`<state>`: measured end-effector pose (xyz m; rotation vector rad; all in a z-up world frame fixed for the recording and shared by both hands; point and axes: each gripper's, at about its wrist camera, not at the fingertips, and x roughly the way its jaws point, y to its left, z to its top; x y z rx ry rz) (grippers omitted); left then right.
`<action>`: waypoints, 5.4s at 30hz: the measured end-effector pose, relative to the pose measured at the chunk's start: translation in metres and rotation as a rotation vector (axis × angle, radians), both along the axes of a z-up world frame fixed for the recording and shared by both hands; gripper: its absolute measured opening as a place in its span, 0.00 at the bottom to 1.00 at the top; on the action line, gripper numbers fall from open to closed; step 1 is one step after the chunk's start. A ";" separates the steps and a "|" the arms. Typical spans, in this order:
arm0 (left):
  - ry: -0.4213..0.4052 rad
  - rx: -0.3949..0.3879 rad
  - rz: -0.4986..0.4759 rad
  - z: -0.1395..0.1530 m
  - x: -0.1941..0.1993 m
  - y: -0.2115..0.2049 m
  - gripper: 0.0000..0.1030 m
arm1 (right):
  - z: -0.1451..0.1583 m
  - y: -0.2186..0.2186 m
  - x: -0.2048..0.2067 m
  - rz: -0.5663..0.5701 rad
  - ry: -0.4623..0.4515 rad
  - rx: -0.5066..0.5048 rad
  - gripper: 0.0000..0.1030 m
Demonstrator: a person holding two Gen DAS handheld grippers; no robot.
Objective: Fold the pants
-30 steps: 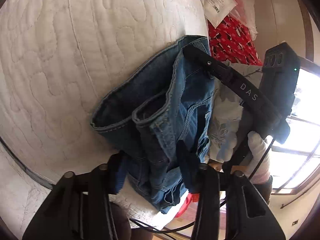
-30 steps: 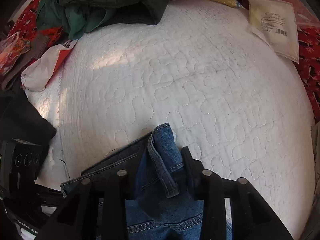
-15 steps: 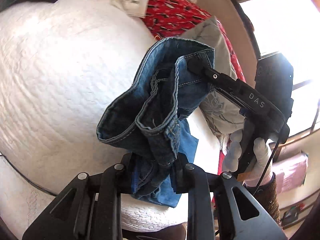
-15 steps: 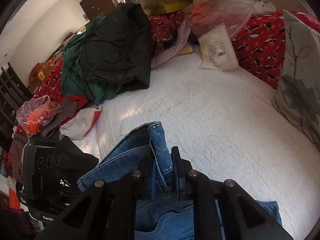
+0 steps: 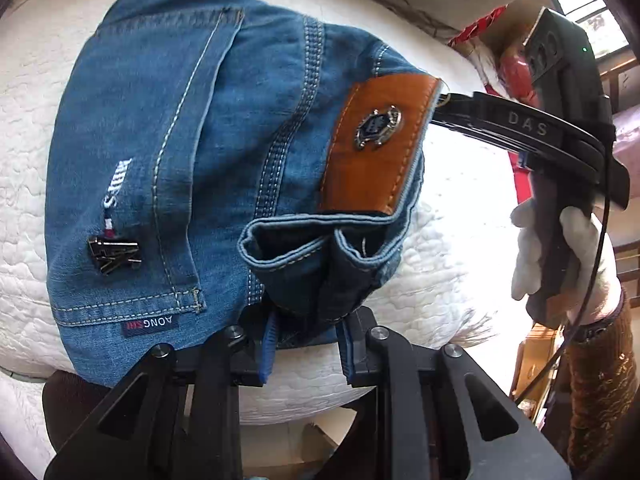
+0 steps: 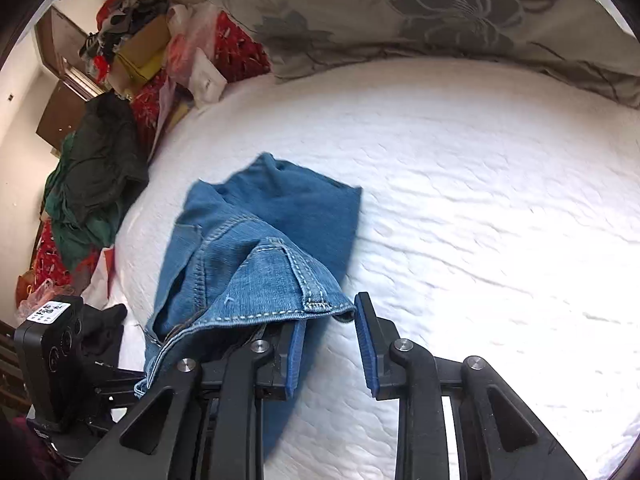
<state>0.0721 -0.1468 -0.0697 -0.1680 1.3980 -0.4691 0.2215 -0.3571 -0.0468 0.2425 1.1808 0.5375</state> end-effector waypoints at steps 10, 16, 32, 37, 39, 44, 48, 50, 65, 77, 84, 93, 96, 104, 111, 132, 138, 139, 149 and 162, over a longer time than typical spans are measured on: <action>0.077 -0.247 0.241 0.027 -0.025 0.111 0.24 | 0.058 -0.035 -0.004 -0.146 -0.131 0.157 0.69; 0.151 -0.229 0.238 0.006 -0.018 0.095 0.24 | 0.027 0.008 0.004 -0.107 0.061 0.236 0.69; 0.126 -0.314 0.201 0.030 0.034 0.027 0.46 | 0.031 0.021 0.030 -0.154 -0.026 0.358 0.16; 0.299 -0.329 0.184 -0.018 0.037 0.003 0.46 | -0.024 0.019 0.055 -0.150 0.071 0.095 0.26; 0.301 -0.312 0.164 -0.023 0.022 0.011 0.46 | -0.035 0.012 0.049 -0.161 0.078 0.095 0.38; 0.227 -0.325 0.188 -0.002 -0.007 0.062 0.46 | -0.007 -0.015 0.036 -0.212 0.034 0.185 0.38; 0.208 -0.365 0.287 0.003 0.010 0.088 0.47 | 0.042 0.001 0.038 -0.147 -0.107 0.174 0.44; 0.220 -0.373 0.290 -0.001 0.022 0.084 0.47 | 0.053 0.026 0.046 -0.094 -0.112 0.188 0.44; 0.246 -0.335 0.192 -0.031 0.003 0.110 0.47 | 0.027 0.117 0.069 0.028 -0.009 0.181 0.24; 0.250 -0.359 0.253 -0.020 0.015 0.123 0.50 | -0.006 -0.010 -0.069 -0.302 0.084 0.078 0.52; 0.301 -0.246 0.333 -0.030 0.027 0.125 0.50 | -0.022 0.000 -0.093 -0.328 0.111 0.312 0.12; 0.318 -0.201 0.315 -0.038 0.019 0.142 0.47 | -0.055 -0.004 -0.122 -0.372 0.267 0.392 0.27; 0.289 -0.231 0.238 -0.019 0.002 0.147 0.47 | -0.019 -0.019 -0.120 -0.365 0.162 0.327 0.29; 0.151 -0.269 0.185 0.017 0.025 0.114 0.47 | 0.060 0.031 -0.039 -0.203 -0.095 0.290 0.43; 0.120 -0.177 0.168 -0.013 0.048 0.098 0.47 | 0.005 0.098 0.030 -0.162 -0.002 0.174 0.34; -0.076 0.041 0.275 0.016 0.081 0.128 0.48 | -0.040 -0.026 -0.085 -0.431 0.115 0.359 0.58; -0.117 0.120 0.244 0.014 0.080 0.115 0.48 | -0.048 -0.012 -0.090 -0.395 0.134 0.341 0.58; -0.117 0.123 0.241 0.013 0.080 0.114 0.48 | -0.048 -0.010 -0.089 -0.394 0.134 0.343 0.59; -0.082 0.103 0.230 0.009 0.095 0.117 0.48 | -0.040 -0.009 -0.083 -0.417 0.114 0.337 0.60; 0.022 0.042 0.213 0.000 0.174 0.099 0.50 | -0.031 -0.003 -0.002 -0.451 0.048 0.249 0.63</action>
